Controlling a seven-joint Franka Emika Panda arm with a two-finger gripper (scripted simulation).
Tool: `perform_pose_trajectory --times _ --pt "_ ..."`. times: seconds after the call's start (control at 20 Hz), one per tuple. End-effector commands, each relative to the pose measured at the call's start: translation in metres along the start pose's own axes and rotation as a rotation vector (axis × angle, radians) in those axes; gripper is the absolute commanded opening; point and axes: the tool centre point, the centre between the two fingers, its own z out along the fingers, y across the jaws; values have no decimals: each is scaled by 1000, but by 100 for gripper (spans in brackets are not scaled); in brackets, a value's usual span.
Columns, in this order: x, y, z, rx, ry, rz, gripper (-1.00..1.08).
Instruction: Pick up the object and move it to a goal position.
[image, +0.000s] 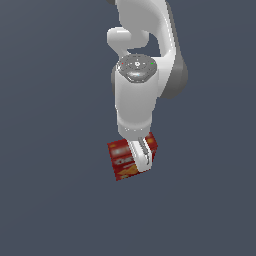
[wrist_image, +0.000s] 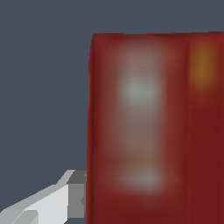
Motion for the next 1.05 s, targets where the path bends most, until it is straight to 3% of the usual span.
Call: perform_pose_trajectory --times 0.0,0.5,0.75,1.0 --pt "27 13 -9 2 1 2 -100" --pt "128 61 -40 2 0 2 -100" --pt "156 73 -49 2 1 1 -100" --pt "165 75 -51 2 2 1 -100"
